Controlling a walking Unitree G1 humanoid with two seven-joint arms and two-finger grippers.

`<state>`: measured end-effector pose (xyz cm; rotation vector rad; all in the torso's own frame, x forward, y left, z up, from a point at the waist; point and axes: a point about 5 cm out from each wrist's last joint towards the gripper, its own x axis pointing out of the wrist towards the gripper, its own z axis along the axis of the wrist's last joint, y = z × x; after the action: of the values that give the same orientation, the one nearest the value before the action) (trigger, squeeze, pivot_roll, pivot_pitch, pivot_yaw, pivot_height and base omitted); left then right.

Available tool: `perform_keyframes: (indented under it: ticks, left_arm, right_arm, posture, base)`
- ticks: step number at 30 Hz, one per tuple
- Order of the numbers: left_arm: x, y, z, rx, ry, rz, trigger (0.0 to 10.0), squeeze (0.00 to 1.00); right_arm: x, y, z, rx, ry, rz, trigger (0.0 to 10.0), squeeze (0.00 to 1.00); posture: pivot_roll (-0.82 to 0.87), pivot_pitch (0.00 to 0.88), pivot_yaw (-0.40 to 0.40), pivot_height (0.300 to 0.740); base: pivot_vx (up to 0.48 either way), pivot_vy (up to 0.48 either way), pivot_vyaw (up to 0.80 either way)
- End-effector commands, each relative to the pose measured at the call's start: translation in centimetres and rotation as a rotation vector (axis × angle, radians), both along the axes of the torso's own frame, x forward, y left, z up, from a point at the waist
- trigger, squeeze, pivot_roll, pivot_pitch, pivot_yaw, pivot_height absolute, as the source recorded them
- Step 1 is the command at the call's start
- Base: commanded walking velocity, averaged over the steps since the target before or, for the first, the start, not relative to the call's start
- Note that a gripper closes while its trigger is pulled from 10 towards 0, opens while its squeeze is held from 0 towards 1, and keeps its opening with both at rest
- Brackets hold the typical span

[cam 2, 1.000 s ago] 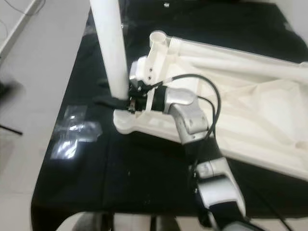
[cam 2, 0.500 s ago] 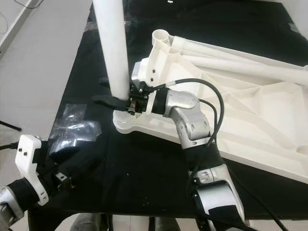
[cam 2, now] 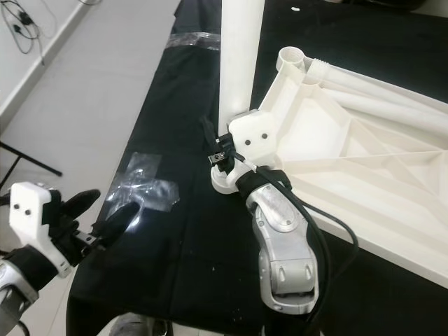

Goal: Building children table

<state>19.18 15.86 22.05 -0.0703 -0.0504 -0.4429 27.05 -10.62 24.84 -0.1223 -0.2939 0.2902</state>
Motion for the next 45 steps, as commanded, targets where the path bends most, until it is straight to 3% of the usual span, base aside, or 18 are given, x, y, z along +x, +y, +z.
perform_keyframes:
  ticks: [1,6,7,9,10,19,20,21,22,24,25,26,36,39,40,42,43,45]
  left_arm:
    - [0.1,0.2,-0.5,0.013,0.021,0.014,10.0,0.00]
    - [0.1,-0.3,-0.9,0.021,0.026,-0.025,10.0,0.00]
    - [0.0,-0.6,-1.1,0.030,0.033,-0.046,10.0,0.00]
    - [-0.1,-0.8,-1.3,0.036,0.036,-0.057,10.0,0.00]
    - [-0.2,-1.2,-1.6,0.047,0.045,-0.079,10.0,0.00]
    - [-0.5,-1.6,-2.1,0.042,0.060,-0.094,10.0,0.00]
    - [-0.5,-1.6,-2.1,0.041,0.061,-0.095,10.0,0.00]
    - [-0.5,-1.6,-2.1,0.041,0.061,-0.095,10.0,0.00]
    - [-0.6,-1.7,-2.2,0.040,0.061,-0.098,10.0,0.00]
    - [-0.6,-1.8,-2.2,0.039,0.062,-0.100,10.0,0.00]
    - [-0.7,-1.8,-2.2,0.038,0.060,-0.100,10.0,0.00]
    - [-0.7,-1.9,-2.2,0.039,0.058,-0.100,10.0,0.00]
    - [-0.6,-1.5,-2.0,0.042,0.038,-0.070,10.0,0.00]
    - [0.5,0.1,-1.5,0.063,0.005,-0.001,10.0,0.00]
    - [2.0,2.3,-0.8,0.046,-0.021,0.109,10.0,0.00]
    - [2.9,3.9,-0.3,0.022,-0.039,0.186,10.0,0.00]
    - [3.4,4.8,0.1,0.006,-0.051,0.233,10.0,0.00]
    - [5.8,9.5,1.8,-0.175,-0.084,0.458,10.0,0.00]
  right_arm:
    - [0.5,-2.2,-5.4,-0.033,0.307,-0.194,0.0,0.00]
    - [0.0,-1.5,-5.4,-0.010,0.330,-0.177,0.0,0.00]
    - [0.0,-1.2,-5.2,0.010,0.323,-0.148,10.0,0.00]
    - [-0.1,-1.0,-5.1,0.024,0.319,-0.132,10.0,0.00]
    - [0.1,-0.6,-4.1,0.063,0.271,-0.045,10.0,1.00]
    - [1.2,-0.9,-1.0,0.126,0.127,0.157,10.0,1.00]
    - [1.5,-1.0,-0.2,0.129,0.103,0.215,10.0,0.19]
    - [1.5,-1.0,-0.2,0.129,0.103,0.215,10.0,0.19]
    - [1.9,-1.5,0.4,0.123,0.083,0.241,10.0,0.00]
    - [2.2,-1.9,0.9,0.119,0.071,0.252,10.0,0.00]
    - [2.8,-2.4,1.2,0.084,0.061,0.252,1.8,0.00]
    - [3.2,-2.8,1.4,0.067,0.054,0.257,0.0,0.00]
    - [5.6,-4.0,1.6,-0.061,0.085,0.180,0.0,0.00]
    - [6.3,-4.3,0.8,-0.124,0.117,0.070,0.0,0.00]
    - [6.2,-3.8,0.8,-0.119,0.118,0.070,8.0,0.00]
    - [6.2,-3.4,0.8,-0.112,0.118,0.079,8.0,0.00]
    - [6.2,-3.2,0.8,-0.109,0.117,0.086,10.0,0.00]
    - [5.9,-2.3,0.6,-0.101,0.108,0.105,10.0,0.00]
  posture:
    - [0.06,0.318,-0.002,0.740]
    - [0.05,0.313,0.001,0.740]
    - [0.05,0.311,0.001,0.740]
    - [0.05,0.307,0.002,0.740]
    - [0.05,0.304,0.004,0.740]
    - [0.06,0.302,0.008,0.740]
    - [0.06,0.302,0.008,0.740]
    - [0.06,0.302,0.008,0.740]
    - [0.07,0.302,0.008,0.740]
    - [0.07,0.302,0.008,0.740]
    - [0.07,0.300,0.005,0.740]
    - [0.07,0.300,0.003,0.740]
    - [0.10,0.287,-0.020,0.740]
    - [0.10,0.279,-0.032,0.740]
    - [0.10,0.274,-0.043,0.740]
    - [0.10,0.274,-0.043,0.740]
    - [0.10,0.274,-0.043,0.740]
    - [0.08,0.268,-0.047,0.740]
  base:
    - [0.000,0.000,0.00]
    - [0.000,0.000,0.00]
    - [0.000,0.000,0.00]
    - [0.000,0.000,0.00]
    - [0.000,0.000,0.00]
    - [0.000,0.000,0.00]
    - [0.000,0.000,0.00]
    - [0.000,0.000,0.00]
    - [0.000,0.000,0.00]
    - [0.000,0.000,0.00]
    - [0.000,0.000,0.00]
    - [0.000,0.000,0.00]
    - [0.000,0.000,0.00]
    - [0.000,0.000,0.00]
    - [0.000,0.000,0.00]
    - [0.000,0.000,0.00]
    - [0.000,0.000,0.00]
    - [0.000,0.000,0.00]
